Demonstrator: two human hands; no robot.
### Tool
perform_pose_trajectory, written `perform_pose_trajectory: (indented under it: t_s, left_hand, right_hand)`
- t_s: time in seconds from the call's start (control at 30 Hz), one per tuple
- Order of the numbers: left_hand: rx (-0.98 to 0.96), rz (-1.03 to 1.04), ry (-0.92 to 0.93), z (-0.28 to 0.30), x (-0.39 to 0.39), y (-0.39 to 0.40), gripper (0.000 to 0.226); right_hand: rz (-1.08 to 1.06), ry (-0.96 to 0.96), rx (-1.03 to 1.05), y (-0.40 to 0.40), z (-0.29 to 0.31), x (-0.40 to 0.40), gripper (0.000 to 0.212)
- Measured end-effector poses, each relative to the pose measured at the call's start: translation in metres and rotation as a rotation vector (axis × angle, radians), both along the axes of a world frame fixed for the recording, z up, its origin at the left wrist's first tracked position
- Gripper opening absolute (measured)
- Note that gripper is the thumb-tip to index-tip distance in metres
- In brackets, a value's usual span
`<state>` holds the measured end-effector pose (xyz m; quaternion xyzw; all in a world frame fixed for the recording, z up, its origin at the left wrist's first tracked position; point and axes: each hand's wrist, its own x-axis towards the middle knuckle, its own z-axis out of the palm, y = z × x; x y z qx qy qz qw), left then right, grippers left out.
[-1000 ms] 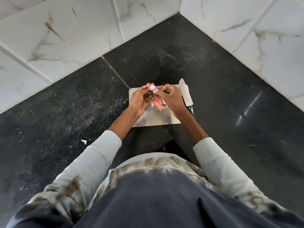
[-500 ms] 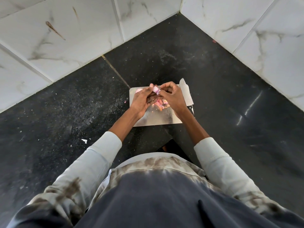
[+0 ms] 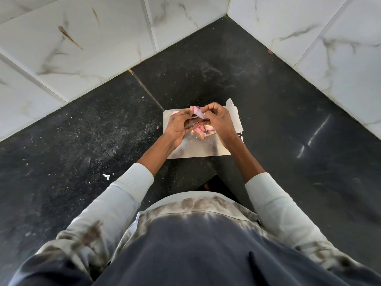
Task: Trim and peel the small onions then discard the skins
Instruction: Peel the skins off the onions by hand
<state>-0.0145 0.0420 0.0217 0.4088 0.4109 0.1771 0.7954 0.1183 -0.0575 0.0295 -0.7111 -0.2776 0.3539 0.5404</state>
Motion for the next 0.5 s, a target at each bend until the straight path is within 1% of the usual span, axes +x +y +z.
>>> perform_pose_trajectory:
  t_s: [0.07, 0.13, 0.2, 0.27, 0.33, 0.4, 0.43, 0.5]
  left_hand:
    - [-0.034, 0.010, -0.024, 0.0013, -0.0002, -0.0002, 0.031]
    - [-0.059, 0.009, -0.042, 0.0007, -0.0005, -0.0001, 0.026]
    - [-0.062, 0.008, -0.038, 0.0004, -0.0008, 0.0002, 0.028]
    - [-0.028, 0.004, -0.027, -0.0016, -0.0008, 0.0010, 0.029]
    - [0.021, 0.008, -0.014, -0.0033, -0.0008, 0.0012, 0.023]
    - [0.080, 0.009, 0.001, -0.0035, -0.0007, 0.0005, 0.018]
    - [0.114, 0.004, 0.009, -0.0036, -0.0006, 0.0001, 0.017]
    - [0.166, 0.004, 0.025, -0.0037, 0.0001, -0.0011, 0.019]
  right_hand:
    - [-0.002, -0.031, -0.023, -0.0003, -0.0013, 0.0009, 0.009]
    - [-0.007, -0.029, -0.041, -0.0004, -0.0033, 0.0014, 0.011]
    - [-0.018, -0.028, -0.065, -0.0001, -0.0049, 0.0014, 0.013]
    - [-0.039, -0.049, -0.087, -0.0001, -0.0049, 0.0005, 0.016]
    - [-0.057, -0.080, -0.080, -0.0001, -0.0041, 0.0000, 0.016]
    - [-0.048, -0.097, -0.063, 0.0003, -0.0042, -0.0013, 0.010]
    - [-0.039, -0.099, -0.058, 0.0003, -0.0039, -0.0021, 0.010]
    - [-0.035, -0.106, -0.053, 0.0006, -0.0036, -0.0038, 0.020]
